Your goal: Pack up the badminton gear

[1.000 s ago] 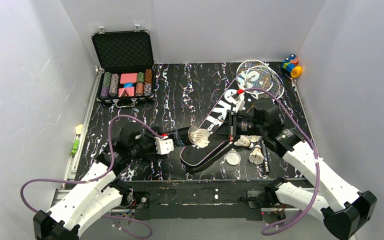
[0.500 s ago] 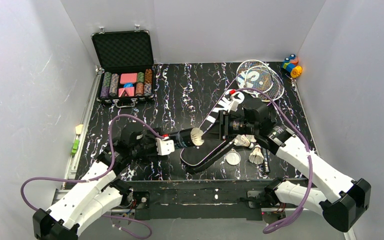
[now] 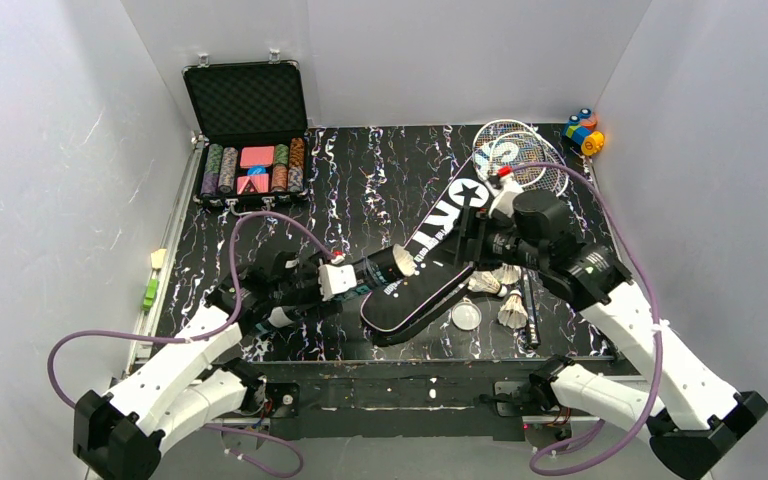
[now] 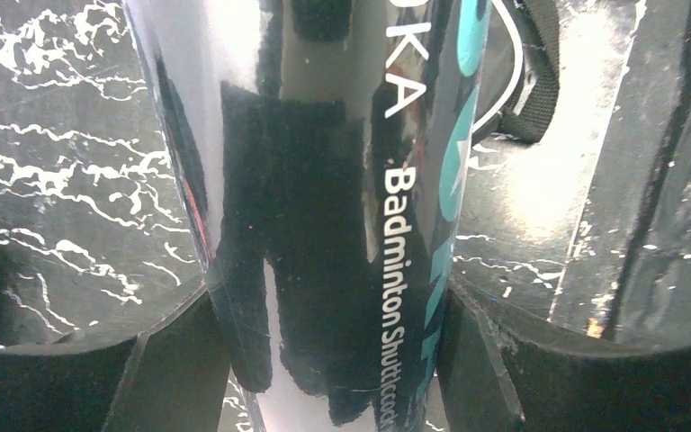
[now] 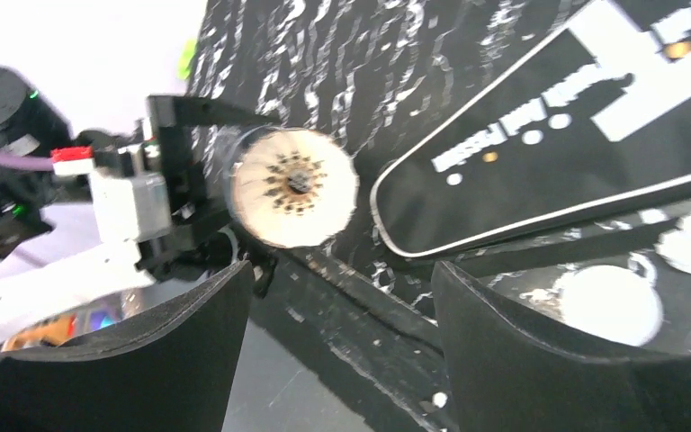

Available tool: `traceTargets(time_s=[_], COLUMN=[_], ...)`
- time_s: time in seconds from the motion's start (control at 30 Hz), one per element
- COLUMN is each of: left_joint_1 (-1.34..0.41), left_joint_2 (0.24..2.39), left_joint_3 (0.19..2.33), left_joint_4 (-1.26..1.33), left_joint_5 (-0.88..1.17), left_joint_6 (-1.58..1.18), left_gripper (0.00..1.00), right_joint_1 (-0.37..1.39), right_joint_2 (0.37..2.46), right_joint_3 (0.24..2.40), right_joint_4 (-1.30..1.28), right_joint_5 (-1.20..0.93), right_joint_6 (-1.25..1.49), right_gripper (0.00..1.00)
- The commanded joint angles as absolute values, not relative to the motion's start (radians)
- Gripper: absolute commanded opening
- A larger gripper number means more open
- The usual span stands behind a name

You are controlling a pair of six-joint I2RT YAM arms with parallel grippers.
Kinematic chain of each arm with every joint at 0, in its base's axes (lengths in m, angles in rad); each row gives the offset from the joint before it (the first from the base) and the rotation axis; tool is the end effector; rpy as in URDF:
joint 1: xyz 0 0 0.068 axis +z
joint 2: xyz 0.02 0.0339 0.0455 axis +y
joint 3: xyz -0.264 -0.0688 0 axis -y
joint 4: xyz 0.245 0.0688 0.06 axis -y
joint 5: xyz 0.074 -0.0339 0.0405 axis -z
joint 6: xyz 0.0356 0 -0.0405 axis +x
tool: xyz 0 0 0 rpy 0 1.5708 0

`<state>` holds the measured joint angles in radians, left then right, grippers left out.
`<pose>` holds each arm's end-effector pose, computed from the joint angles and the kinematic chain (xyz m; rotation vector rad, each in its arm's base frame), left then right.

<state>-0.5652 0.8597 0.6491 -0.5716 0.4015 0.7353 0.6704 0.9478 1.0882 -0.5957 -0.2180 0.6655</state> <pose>0.1408 -0.1058 0.2457 1.5465 1.7118 -0.3848 0.1502 0.1289 0.3738 -0.1541 2.1781 1.0289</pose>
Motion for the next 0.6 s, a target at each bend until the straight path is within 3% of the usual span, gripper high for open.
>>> traceTargets(time_s=[0.0, 0.27, 0.57], left_joint_1=[-0.569, -0.568, -0.569], left_joint_2=[0.852, 0.828, 0.804], left_joint_3=[0.714, 0.728, 0.693], left_joint_4=[-0.606, -0.602, -0.593], left_joint_5=[0.45, 0.469, 0.467], left_joint_6=[0.61, 0.617, 0.62], left_gripper=[0.05, 0.05, 0.05], right_joint_1=[0.627, 0.629, 0.626], right_joint_2=[0.92, 0.967, 1.061], right_joint_3=[1.09, 1.023, 1.001], right_joint_4=[-0.729, -0.58, -0.859], right_joint_5=[-0.088, -0.233, 0.288], right_joint_6=[0.625, 0.687, 0.613], right_gripper=[0.81, 0.78, 0.79])
